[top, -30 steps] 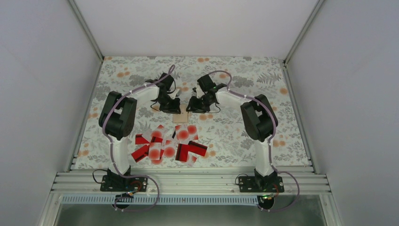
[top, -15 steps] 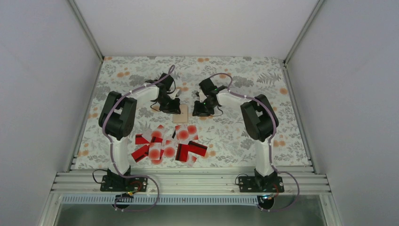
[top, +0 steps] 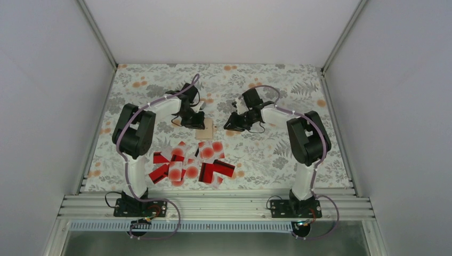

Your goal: Put the credit cards into the card holder

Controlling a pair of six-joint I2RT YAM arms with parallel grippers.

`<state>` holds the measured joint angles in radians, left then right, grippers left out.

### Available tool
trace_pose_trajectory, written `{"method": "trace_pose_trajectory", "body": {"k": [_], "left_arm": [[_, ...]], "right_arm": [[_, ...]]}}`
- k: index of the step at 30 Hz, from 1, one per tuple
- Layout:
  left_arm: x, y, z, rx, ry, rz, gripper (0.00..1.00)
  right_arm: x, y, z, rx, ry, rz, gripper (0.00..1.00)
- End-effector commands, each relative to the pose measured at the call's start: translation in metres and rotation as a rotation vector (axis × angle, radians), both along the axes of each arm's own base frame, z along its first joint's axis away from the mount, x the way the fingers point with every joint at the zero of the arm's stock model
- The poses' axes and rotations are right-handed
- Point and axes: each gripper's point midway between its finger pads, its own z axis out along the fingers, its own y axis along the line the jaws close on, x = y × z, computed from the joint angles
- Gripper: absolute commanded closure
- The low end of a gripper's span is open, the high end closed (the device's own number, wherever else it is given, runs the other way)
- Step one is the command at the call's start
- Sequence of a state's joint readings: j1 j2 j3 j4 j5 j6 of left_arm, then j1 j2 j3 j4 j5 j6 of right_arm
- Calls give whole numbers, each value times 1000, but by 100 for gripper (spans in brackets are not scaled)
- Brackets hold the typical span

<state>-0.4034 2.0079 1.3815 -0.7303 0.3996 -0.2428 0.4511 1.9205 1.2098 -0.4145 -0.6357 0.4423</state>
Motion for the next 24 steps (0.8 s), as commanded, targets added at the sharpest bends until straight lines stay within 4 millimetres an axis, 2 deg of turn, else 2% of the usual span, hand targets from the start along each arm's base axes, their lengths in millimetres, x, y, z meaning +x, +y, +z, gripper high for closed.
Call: {"method": "trace_pose_trajectory", "body": {"k": [1,6,14,24], "left_arm": [[-19,7,-22,66,57,-22,84],[-20,6,-23,67,59,-25,84],[-20,4,-26,62,61,-23,84],[-21,2,-27,54,68,-21,84]], "right_arm": [[13,5,-12,-4,28,-33,84],[17,22,-21,29,65,-21,88],[24,46,-18,70,66,17,89],[14,76,-18,113,89,80,89]]}}
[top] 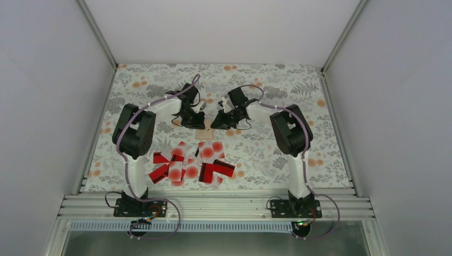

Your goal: Put the credit cards into the card holder

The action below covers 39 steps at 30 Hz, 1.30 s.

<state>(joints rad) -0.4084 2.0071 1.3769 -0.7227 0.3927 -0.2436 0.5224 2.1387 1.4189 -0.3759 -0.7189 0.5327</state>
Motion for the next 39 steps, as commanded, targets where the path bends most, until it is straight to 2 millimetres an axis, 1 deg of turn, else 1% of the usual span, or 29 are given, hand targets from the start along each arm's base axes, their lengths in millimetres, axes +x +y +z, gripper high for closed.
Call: {"method": "trace_pose_trajectory", "body": {"k": [1,6,9,14,16,20,26,34,39], "left_arm": [[-20,3,-25,48,72,-17,84],[-21,3,-27,49,76,-17,85],[-21,3,-27,49,77,-16,85],[-21,3,-27,48,79,-16,85],[-21,3,-26,47,77,-16,85],[-20,2,-27,45,77,-16,85],[-19,1,-27,40,78,-13,85],[-21,1,-28,43,84,-15,85],[-22,0,-29,45,88,-17,85]], "right_arm": [[-7,18,-1,34,16,39,89],[-12,20,-4,29,25,45,90],[-11,17,-3,14,15,37,90],[-11,15,12,10,-21,42,89],[-13,11,16,-6,-36,43,89],[-22,7,12,-30,-37,52,89],[-29,14,4,-40,-27,63,89],[-21,20,0,-48,-34,64,88],[-18,22,-11,-55,-26,67,89]]}}
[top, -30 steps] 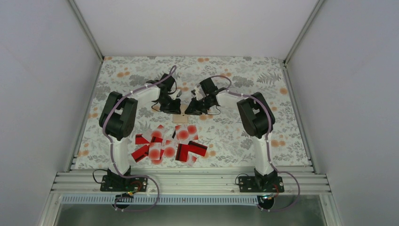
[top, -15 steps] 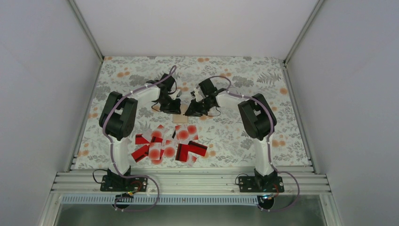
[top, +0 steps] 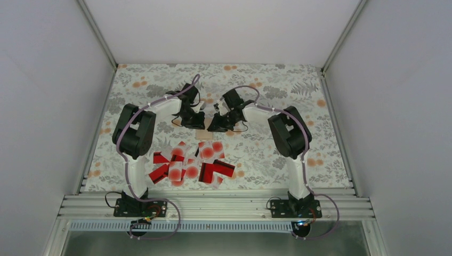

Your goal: Put the credit cards into the card holder

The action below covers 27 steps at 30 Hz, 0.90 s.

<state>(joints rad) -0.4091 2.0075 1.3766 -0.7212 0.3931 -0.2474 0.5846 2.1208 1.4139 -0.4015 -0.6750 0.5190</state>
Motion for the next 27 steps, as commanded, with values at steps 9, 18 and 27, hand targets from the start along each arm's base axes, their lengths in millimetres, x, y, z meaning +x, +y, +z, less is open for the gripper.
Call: {"method": "trace_pose_trajectory", "body": {"k": [9,18,27], "left_arm": [[-25,1,-32,53,99,-28,85],[-29,2,-34,58,116,-36,85],[-33,-2,-35,33,132,-32,84]], "right_arm": [[2,6,-30,-22,-18,35,89],[7,5,-44,-38,-42,32,89],[9,-6,-66,-127,13,-34,90]]}}
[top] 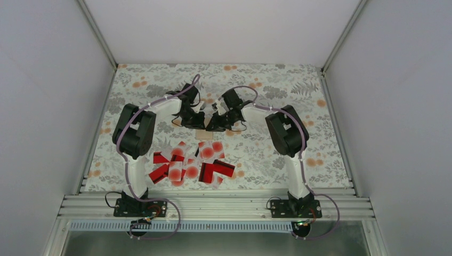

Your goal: Put the credit cards into the card holder

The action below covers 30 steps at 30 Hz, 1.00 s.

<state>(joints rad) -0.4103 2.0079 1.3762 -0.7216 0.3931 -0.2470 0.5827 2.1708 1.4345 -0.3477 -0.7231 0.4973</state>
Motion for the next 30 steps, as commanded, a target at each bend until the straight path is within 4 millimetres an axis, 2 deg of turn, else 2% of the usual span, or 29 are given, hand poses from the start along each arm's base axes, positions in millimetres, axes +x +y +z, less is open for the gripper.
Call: {"method": "trace_pose_trajectory", "body": {"k": [1,9,16,20,25,30], "left_arm": [[-33,-1,-35,33,131,-29,85],[-36,1,-39,38,134,-22,84],[-27,-3,-37,32,118,-10,84],[-24,-7,-35,31,110,-17,84],[-21,-14,-34,47,100,-30,83],[-19,-15,-36,80,91,-29,83]], "right_arm": [[4,-18,-62,-195,32,-77,90],[5,-29,-65,-283,70,-120,90],[3,-37,-59,-329,85,-137,90],[6,-31,-44,-288,71,-131,90],[14,-20,-14,-203,16,-126,90],[20,-16,0,-167,-1,-130,90]]}}
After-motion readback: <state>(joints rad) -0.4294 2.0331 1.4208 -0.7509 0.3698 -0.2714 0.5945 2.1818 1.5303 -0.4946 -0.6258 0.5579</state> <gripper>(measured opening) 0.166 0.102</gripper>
